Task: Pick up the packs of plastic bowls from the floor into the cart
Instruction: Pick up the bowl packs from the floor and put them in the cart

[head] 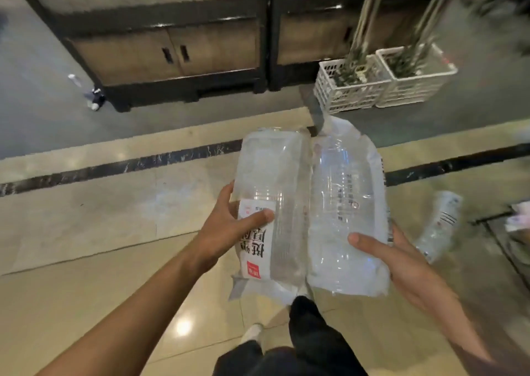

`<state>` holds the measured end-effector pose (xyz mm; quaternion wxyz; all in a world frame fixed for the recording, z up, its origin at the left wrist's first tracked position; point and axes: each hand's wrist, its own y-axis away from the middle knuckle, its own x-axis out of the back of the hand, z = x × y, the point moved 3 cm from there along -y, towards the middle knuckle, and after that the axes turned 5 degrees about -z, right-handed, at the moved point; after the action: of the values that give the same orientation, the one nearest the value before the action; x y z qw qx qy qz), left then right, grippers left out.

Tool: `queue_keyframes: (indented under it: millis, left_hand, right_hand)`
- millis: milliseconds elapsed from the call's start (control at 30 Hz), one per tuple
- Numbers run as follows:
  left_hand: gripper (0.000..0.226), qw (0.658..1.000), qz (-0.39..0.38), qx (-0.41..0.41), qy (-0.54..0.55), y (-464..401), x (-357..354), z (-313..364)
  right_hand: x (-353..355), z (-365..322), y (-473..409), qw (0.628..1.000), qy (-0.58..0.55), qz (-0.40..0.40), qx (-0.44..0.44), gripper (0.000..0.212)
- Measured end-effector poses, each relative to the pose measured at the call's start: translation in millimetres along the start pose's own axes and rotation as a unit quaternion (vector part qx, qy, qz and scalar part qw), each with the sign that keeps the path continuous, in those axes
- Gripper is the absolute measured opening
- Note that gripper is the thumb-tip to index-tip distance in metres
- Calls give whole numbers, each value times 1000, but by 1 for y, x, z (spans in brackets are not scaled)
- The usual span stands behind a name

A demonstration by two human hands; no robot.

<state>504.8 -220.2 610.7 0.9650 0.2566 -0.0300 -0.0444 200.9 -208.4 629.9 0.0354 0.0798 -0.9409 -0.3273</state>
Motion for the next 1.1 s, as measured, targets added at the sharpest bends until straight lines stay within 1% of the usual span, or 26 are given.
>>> queue_keyframes:
  millis: [67, 100, 200, 233, 267, 300, 367, 433, 467, 500, 567, 600, 633, 667, 733, 800, 833, 867, 900, 933, 967, 1033, 1100]
  left_hand:
    - [99, 997, -70, -33, -28, 8, -27, 26]
    - [96, 993, -104, -46, -39, 12, -43, 36]
    - [80, 974, -197, -74, -83, 28, -106, 53]
    - [78, 966, -228, -80, -92, 35, -130, 56]
    - [77, 957, -256, -83, -106, 42, -154, 55]
    - [77, 948, -283, -84, -115, 50, -179, 54]
    - [80, 932, -332, -75, -128, 70, -228, 47]
    - [85, 913, -374, -69, -148, 90, -278, 39]
    - [83, 903, -393, -68, -162, 101, -302, 34]
    - [78, 893, -410, -67, -171, 112, -327, 30]
    - [74, 877, -440, -61, -186, 135, -380, 18]
    - [74, 869, -452, -58, -193, 145, -406, 10]
    - [75, 861, -465, -55, -198, 158, -432, 2]
    - [75, 851, -481, -50, -204, 171, -459, -6]
    - [73, 832, -507, -47, -218, 202, -515, -21]
    - [71, 820, -524, -47, -226, 232, -573, -37]
    - [69, 814, -533, -44, -227, 246, -601, -45]
    - [65, 806, -543, -42, -229, 261, -628, -52]
    - [62, 801, -551, -40, -230, 275, -654, -60]
    - [61, 798, -556, -38, -231, 288, -679, -67]
    - [62, 797, -556, -37, -232, 300, -704, -75]
    - [63, 798, -553, -35, -236, 317, -749, -88]
    - [65, 805, -544, -28, -235, 327, -791, -98]
  right_hand:
    - [21, 15, 49, 997, -47, 50, 26, 97]
    - [31, 25, 73, 995, -61, 74, 36, 93]
    - [58, 64, 146, 980, -122, 151, 48, 108]
    - [64, 79, 171, 972, -141, 178, 53, 107]
    - [69, 93, 196, 964, -157, 206, 59, 100]
    - [73, 109, 221, 955, -171, 235, 65, 93]
    - [79, 137, 266, 934, -202, 283, 76, 86]
    - [84, 163, 307, 906, -240, 335, 95, 72]
    - [87, 178, 326, 888, -265, 361, 101, 66]
    - [91, 192, 345, 872, -287, 383, 103, 67]
    - [104, 222, 379, 848, -311, 419, 98, 83]
    - [113, 240, 395, 834, -322, 438, 94, 89]
    - [125, 256, 411, 819, -335, 457, 88, 90]
    - [137, 271, 428, 807, -345, 471, 87, 87]
    - [166, 302, 463, 793, -345, 495, 88, 75]
    - [199, 332, 502, 781, -349, 513, 66, 67]
    - [213, 350, 521, 774, -359, 518, 57, 69]
    - [226, 368, 540, 775, -365, 513, 50, 77]
    - [239, 382, 558, 775, -370, 510, 35, 88]
    - [255, 397, 575, 770, -378, 513, 22, 101]
    - [272, 411, 590, 759, -386, 524, 7, 109]
    - [311, 424, 614, 749, -385, 539, -1, 108]
    - [356, 425, 631, 756, -374, 538, 0, 100]
